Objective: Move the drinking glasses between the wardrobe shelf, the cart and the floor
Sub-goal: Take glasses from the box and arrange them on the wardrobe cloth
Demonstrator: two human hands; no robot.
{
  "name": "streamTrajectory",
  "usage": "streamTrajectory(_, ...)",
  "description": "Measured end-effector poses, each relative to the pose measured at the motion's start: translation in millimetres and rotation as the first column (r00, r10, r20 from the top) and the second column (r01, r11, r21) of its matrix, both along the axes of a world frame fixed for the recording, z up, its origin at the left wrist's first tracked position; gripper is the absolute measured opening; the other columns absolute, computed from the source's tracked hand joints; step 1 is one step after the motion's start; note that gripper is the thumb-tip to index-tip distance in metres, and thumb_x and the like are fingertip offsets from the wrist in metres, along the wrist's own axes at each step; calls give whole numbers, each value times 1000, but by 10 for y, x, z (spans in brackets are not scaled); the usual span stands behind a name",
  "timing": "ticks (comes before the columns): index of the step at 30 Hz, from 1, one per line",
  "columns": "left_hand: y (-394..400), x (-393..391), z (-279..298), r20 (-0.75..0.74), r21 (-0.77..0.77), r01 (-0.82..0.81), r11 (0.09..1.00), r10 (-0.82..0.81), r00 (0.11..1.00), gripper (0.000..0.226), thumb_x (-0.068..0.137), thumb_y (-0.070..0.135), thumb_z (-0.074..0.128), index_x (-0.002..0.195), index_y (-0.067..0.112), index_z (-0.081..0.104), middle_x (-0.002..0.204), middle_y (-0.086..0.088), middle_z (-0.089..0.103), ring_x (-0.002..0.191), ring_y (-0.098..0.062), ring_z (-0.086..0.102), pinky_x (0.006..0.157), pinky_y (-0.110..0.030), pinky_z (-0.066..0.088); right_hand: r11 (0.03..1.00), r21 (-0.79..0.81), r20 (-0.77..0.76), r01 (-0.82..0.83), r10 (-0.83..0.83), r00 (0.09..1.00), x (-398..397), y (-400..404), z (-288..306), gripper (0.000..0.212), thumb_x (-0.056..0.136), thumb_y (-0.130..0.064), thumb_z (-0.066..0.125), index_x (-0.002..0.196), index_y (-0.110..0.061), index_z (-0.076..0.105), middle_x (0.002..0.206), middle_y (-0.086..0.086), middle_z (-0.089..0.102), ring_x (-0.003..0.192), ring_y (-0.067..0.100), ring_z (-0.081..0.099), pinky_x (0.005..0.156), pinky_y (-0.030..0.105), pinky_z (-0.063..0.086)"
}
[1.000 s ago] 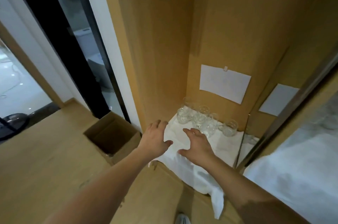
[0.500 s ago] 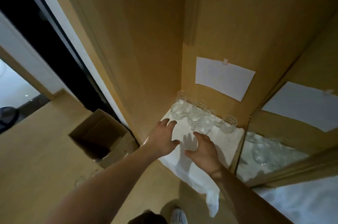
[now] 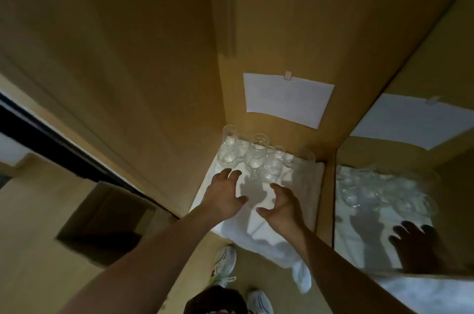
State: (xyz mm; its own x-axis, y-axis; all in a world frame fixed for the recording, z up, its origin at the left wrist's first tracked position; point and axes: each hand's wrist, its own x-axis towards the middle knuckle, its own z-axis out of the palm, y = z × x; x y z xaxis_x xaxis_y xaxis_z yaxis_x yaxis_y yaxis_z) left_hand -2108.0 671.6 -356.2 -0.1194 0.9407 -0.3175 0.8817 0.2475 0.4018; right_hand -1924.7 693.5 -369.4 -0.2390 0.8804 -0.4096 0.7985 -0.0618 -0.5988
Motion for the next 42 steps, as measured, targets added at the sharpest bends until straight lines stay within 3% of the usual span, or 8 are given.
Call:
streamTrajectory(4,323,-133,-155,85,-17,29,999,-28,996,76,87,42,74,151,16,41,151,-7,45,137,-29,43,108,-40,42,996,-10,34,84,-84,996,-126,170,-130,83,84,-38,79,153,-15,39,147,8,49,135,23,49,112,36,38)
streamTrajectory(11,840,-365,-587,171,-109,75,991,-56,984,79,86,43,76,151,15,42,153,-8,44,141,-26,41,116,-35,33,957,-113,106,267,-255,961,-376,505,-532,88,84,-47,77,155,-18,34,153,8,42,141,25,40,116,36,33)
streamTrajectory(20,1390,-524,-1456,223,-262,23,965,37,974,77,88,45,74,151,18,41,157,-7,39,146,-24,35,120,-38,29,873,-207,164,441,-414,895,-434,979,-1349,87,83,-44,79,154,-18,36,152,11,44,139,29,43,114,39,37)
streamTrajectory(28,1635,-444,-2320,251,-407,-42,913,156,955,70,90,45,72,148,19,44,155,-6,42,144,-23,38,114,-34,31,808,-267,156,525,-501,851,-344,1323,-2199,88,79,-41,83,152,-19,38,151,8,46,135,27,48,105,30,38)
streamTrajectory(30,1691,-382,-2503,285,-454,-105,885,256,924,68,89,46,72,146,20,47,153,-6,45,142,-23,41,113,-34,34,789,-280,128,547,-534,836,-331,1420,-2388,92,77,-38,85,153,-19,37,151,9,47,135,26,49,104,29,38)
streamTrajectory(35,1816,-169,-2832,359,-538,-326,777,562,745,63,89,51,72,142,23,53,150,-3,50,136,-21,49,113,-42,42,802,-205,42,562,-566,823,-300,1644,-2701,97,70,-30,90,151,-19,38,145,6,53,130,25,53,107,42,46)
streamTrajectory(39,1892,-18,-3004,436,-580,-409,704,693,574,56,89,48,73,137,22,59,139,3,60,125,-22,59,108,-43,49,824,-150,-77,547,-561,824,-301,1732,-2862,90,64,-23,94,140,-25,46,123,-13,59,110,9,55,94,27,47)
streamTrajectory(42,1887,23,-3089,456,-602,-417,681,722,520,44,92,44,72,130,23,65,131,7,64,124,-16,59,107,-44,50,783,-185,-142,593,-619,772,-348,1739,-2949,81,64,-21,93,129,-35,47,105,-24,59,94,-2,59,79,14,47)
